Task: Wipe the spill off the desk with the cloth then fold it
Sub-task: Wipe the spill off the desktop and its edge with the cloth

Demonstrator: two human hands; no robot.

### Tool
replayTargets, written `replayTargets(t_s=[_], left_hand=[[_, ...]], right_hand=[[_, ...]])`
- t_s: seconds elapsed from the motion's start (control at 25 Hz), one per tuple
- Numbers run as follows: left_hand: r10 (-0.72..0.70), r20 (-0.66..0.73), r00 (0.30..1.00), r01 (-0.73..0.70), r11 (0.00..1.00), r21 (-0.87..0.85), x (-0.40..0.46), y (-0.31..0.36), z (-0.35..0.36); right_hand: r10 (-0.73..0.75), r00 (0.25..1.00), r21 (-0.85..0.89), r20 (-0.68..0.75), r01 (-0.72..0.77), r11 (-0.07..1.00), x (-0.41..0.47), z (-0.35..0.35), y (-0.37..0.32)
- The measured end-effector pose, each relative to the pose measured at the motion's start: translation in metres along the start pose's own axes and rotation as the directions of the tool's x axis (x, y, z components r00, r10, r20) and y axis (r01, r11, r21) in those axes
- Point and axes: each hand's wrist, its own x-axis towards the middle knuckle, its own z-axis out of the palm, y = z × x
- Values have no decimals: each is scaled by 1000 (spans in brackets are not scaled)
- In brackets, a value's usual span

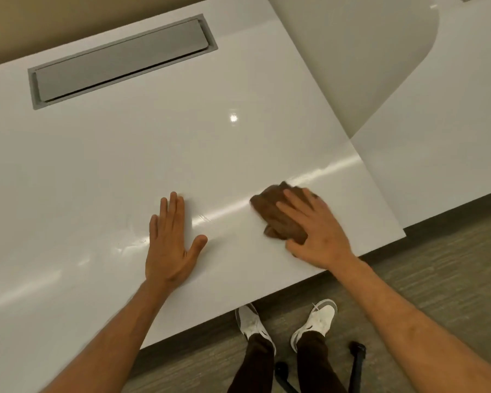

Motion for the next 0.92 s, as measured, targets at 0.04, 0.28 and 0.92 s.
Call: replayTargets(t_s=[0.04,0.28,0.92], left_hand=[[0,0,1000,0,1000,-8,-1,0,0],[15,22,1000,-15,1000,-23,-6,4,-3],[-276,-136,952,265,960,-93,-107,-74,-17]], right_hand=[[160,985,27,-66,-159,987,1,-18,24],[528,824,91,-207,-521,849,-36,-25,27],[84,996,-25,30,-83,996,105,92,-178]])
